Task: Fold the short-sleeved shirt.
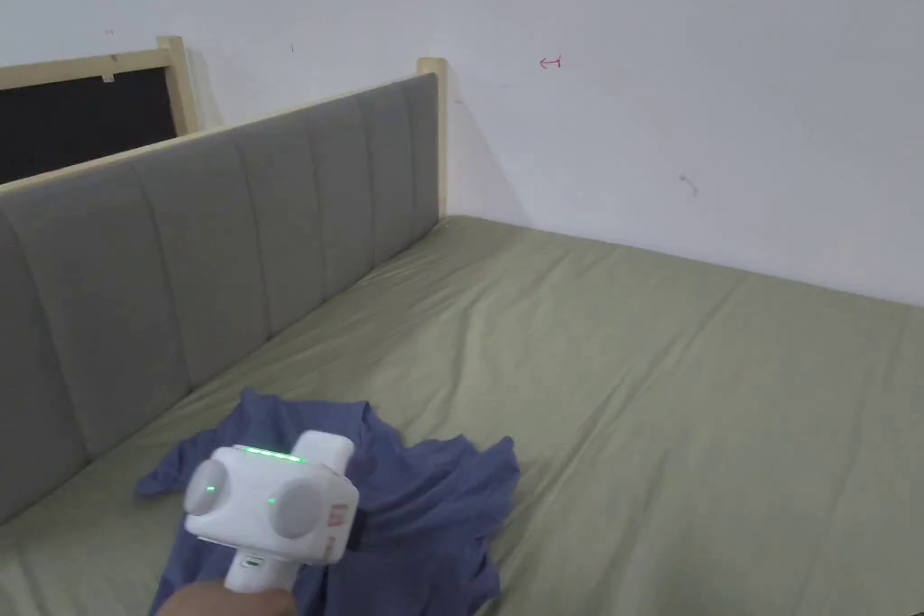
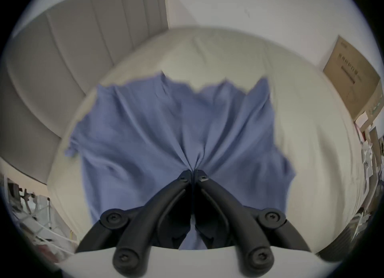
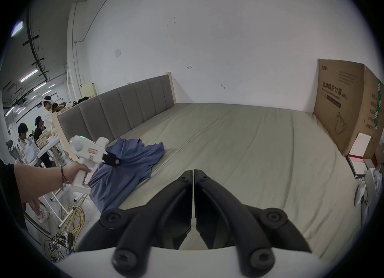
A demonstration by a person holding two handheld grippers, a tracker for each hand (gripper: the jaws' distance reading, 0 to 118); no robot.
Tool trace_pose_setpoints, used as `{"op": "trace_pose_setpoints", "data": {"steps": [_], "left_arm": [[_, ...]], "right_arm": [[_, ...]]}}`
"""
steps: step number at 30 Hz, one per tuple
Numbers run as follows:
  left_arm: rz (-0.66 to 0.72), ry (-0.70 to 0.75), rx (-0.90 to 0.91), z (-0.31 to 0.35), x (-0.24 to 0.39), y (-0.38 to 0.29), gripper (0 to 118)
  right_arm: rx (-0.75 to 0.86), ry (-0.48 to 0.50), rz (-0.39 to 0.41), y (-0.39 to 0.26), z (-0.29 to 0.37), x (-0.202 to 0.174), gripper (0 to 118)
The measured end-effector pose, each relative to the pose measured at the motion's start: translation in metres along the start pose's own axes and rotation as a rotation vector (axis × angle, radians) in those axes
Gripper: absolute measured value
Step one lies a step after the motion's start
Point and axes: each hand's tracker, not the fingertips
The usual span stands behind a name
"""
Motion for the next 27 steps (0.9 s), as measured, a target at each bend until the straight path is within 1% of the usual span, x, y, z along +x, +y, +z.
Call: {"op": "trace_pose_setpoints", "data": {"steps": [2,3,4,5,8,9,12,13,18,20,23,24,25,27], "left_arm": [[0.083,-0.023,0.142,0.041,-0.007,0.020,0],[0.103,-0.042,0.187,0.061,-0.008,0.025,0],[0.094,-0.043,0.236,0.083,-0.007,0.030,0],[0.056,-0.047,0.273,0.080,-0.023,0.046,0],[-0.090,-0.067,0.415,0.136,-0.007,0.069,0],[-0.128,-0.093,0.464,0.177,0.024,0.070,0],[-0.166,-0.195,0.555,0.236,0.066,0.092,0],[-0.163,-0.250,0.582,0.257,0.081,0.100,0],[-0.169,-0.530,0.689,0.318,0.158,0.117,0],[-0.205,-0.617,0.687,0.327,0.195,0.120,0],[-0.288,-0.645,0.637,0.321,0.256,0.121,0],[-0.325,-0.667,0.567,0.312,0.275,0.125,0],[-0.375,-0.720,0.453,0.300,0.296,0.127,0],[-0.392,-0.756,0.222,0.262,0.337,0.127,0]], "right_arm": [[0.017,-0.012,0.002,0.002,0.009,0.003,1],[0.023,-0.017,-0.002,0.003,0.013,0.004,1],[0.032,-0.019,-0.008,0.005,0.017,0.006,1],[0.043,-0.020,-0.015,0.006,0.022,0.008,1],[0.083,-0.034,-0.026,0.011,0.038,0.011,1],[0.097,-0.037,-0.028,0.012,0.043,0.012,1],[0.149,-0.050,-0.049,0.017,0.061,0.016,1],[0.166,-0.055,-0.057,0.019,0.068,0.018,1],[0.248,-0.102,-0.077,0.022,0.105,0.032,1],[0.275,-0.137,-0.082,0.021,0.120,0.041,1],[0.297,-0.182,-0.105,0.019,0.141,0.058,1],[0.299,-0.197,-0.110,0.018,0.147,0.064,1],[0.304,-0.220,-0.117,0.016,0.153,0.071,1],[0.310,-0.270,-0.130,0.012,0.163,0.083,1]]}}
